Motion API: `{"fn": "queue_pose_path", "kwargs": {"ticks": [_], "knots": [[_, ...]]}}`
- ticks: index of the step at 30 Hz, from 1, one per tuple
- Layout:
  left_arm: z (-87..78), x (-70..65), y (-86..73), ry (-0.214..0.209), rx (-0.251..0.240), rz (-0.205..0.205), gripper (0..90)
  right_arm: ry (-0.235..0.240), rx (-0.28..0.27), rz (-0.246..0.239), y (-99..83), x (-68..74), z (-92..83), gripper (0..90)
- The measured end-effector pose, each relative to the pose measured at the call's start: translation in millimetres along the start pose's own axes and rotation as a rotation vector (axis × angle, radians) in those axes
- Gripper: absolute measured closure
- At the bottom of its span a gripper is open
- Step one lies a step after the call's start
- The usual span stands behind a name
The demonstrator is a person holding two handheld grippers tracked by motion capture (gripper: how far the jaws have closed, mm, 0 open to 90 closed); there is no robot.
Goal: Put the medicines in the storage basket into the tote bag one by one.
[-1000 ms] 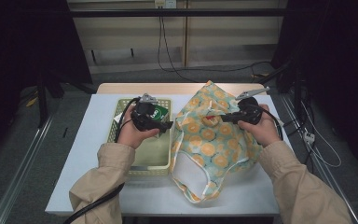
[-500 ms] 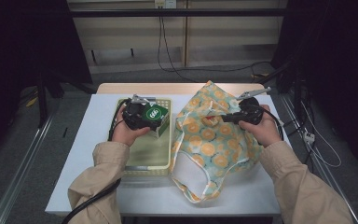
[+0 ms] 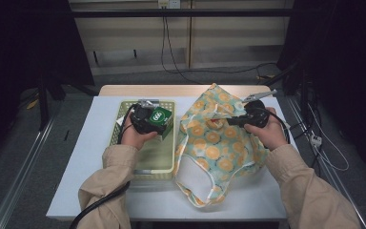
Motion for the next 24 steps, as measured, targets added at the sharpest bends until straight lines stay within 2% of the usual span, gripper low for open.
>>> {"fn": "queue_pose_path", "kwargs": {"ticks": [4, 5, 8, 13, 14, 15, 18, 24], "knots": [[-2.0, -0.5, 0.5, 0.008, 0.017, -0.016, 15.7, -0.001, -0.001, -0.001, -0.5, 0.0, -0.5, 90.0], [-2.2, -1.8, 0.6, 0.027, 0.015, -0.027, 16.1, -0.001, -0.001, 0.000, -0.8, 0.0, -0.6, 90.0], [-6.0, -3.5, 0.0, 0.012, 0.028, -0.029, 16.7, -0.002, -0.001, 0.002, -1.7, 0.1, -0.6, 90.0], [-18.0, -3.2, 0.9, -0.027, 0.029, -0.065, 17.0, 0.000, -0.001, 0.001, -2.4, 0.2, -1.1, 90.0], [-22.8, -3.3, 1.8, -0.029, 0.030, -0.080, 17.1, 0.000, 0.000, 0.000, -2.4, 0.3, -1.4, 90.0], [-26.8, -2.4, 2.4, -0.050, 0.035, -0.083, 17.1, -0.002, -0.001, 0.001, -2.4, 0.4, -2.2, 90.0], [-42.8, -2.2, 6.9, -0.051, 0.025, -0.074, 17.1, -0.008, -0.002, 0.005, -2.7, -0.7, -4.2, 90.0], [-71.7, -7.4, 17.8, -0.089, -0.012, -0.060, 17.1, -0.019, 0.003, 0.002, -3.2, -1.2, -5.2, 90.0]]}}
Point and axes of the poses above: each handheld gripper's, and its own axes: z roughly forward along the jaws, y roughly out of its top, x roughly to its left, the point moved 3 cm from there along z, roughly forward along the jaws, and after that the axes turned 3 degrees about z, right-handed, at the moved point
